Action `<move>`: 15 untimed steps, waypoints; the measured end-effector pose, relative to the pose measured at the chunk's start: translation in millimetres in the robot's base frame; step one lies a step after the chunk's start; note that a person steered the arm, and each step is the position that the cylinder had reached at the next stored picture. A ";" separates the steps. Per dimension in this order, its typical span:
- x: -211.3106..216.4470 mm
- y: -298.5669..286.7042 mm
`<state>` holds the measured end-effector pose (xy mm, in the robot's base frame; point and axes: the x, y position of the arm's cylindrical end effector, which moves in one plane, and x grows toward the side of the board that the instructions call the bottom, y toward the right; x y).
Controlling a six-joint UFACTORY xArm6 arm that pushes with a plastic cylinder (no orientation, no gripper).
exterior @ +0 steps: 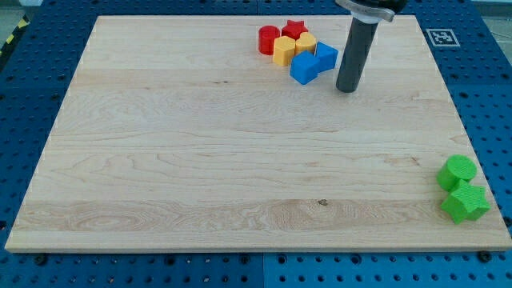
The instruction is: Push the blue triangle to adjust at the bottom of the yellow heart
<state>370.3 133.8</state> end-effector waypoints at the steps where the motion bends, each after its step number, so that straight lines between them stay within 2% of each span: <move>1: -2.0 -11.8; 5: -17.6 -55.5; 6: 1.9 -48.2; 7: 9.2 -17.2; 8: -5.0 30.6; 9: -23.2 35.2; 12: -22.2 19.7; 13: -5.4 17.7; 15: 0.2 13.3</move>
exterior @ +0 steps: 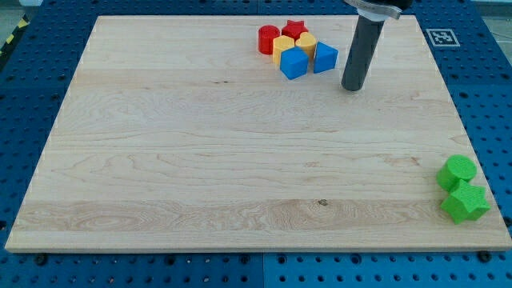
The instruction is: Push the blue triangle to adjust at the bottom of the yellow heart
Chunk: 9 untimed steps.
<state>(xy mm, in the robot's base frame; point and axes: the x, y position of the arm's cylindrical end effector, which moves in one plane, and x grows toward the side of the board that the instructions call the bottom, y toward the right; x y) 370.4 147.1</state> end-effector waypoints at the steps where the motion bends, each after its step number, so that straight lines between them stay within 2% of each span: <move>1: -0.3 0.0; 3: -22.5 9.4; 4: -34.3 -19.0; 5: -46.9 -21.3; 7: -46.8 -30.7; 9: -46.8 16.4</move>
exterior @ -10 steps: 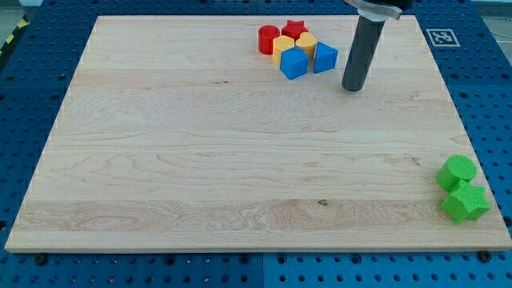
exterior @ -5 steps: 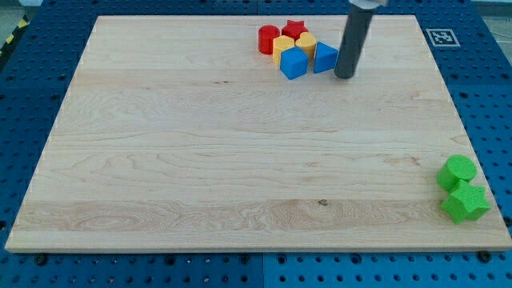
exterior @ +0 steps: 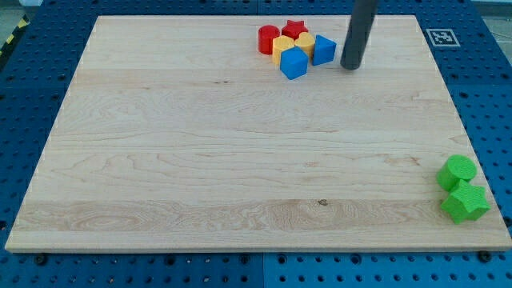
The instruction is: Push the blue triangle to adjust at the bottom of the yellow heart
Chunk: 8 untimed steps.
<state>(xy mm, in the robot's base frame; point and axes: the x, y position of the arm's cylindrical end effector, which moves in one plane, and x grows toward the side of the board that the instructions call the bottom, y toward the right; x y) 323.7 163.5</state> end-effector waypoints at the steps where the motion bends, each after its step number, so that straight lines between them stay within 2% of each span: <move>1: -20.8 12.2; 3: -31.8 -28.1; 8: -24.7 -53.1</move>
